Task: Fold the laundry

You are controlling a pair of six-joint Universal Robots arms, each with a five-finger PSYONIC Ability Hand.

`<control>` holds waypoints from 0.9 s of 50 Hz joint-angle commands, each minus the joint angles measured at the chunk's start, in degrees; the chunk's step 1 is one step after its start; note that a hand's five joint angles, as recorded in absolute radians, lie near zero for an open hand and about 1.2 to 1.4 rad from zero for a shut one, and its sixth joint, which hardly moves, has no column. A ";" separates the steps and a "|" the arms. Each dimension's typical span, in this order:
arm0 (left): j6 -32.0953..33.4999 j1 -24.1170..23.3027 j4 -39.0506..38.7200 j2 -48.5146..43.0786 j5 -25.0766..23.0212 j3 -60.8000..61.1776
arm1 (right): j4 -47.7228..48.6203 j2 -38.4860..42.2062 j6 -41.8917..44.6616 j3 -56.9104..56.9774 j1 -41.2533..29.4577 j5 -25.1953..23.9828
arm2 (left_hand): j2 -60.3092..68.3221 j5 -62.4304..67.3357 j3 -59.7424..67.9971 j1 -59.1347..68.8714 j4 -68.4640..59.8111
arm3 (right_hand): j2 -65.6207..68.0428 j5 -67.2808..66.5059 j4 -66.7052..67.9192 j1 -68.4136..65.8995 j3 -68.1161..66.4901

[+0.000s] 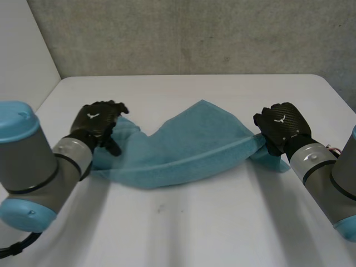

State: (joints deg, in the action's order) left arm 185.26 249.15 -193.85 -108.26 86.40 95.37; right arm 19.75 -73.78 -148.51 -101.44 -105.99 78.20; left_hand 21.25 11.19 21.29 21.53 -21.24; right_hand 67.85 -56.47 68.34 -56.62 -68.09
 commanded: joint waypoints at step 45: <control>-0.16 4.42 5.24 1.39 0.09 12.64 | 0.03 1.80 -2.66 0.11 -0.44 0.64 | 31.69 31.75 31.65 31.41 -31.70 | 12.15 -13.53 11.66 -23.38 -11.91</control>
State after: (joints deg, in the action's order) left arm 185.06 253.66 -188.52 -106.05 86.52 107.91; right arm 19.78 -72.00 -151.17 -101.54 -106.44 78.25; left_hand 46.30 36.14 46.24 46.24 -46.28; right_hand 67.85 -56.47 68.34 -56.62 -68.09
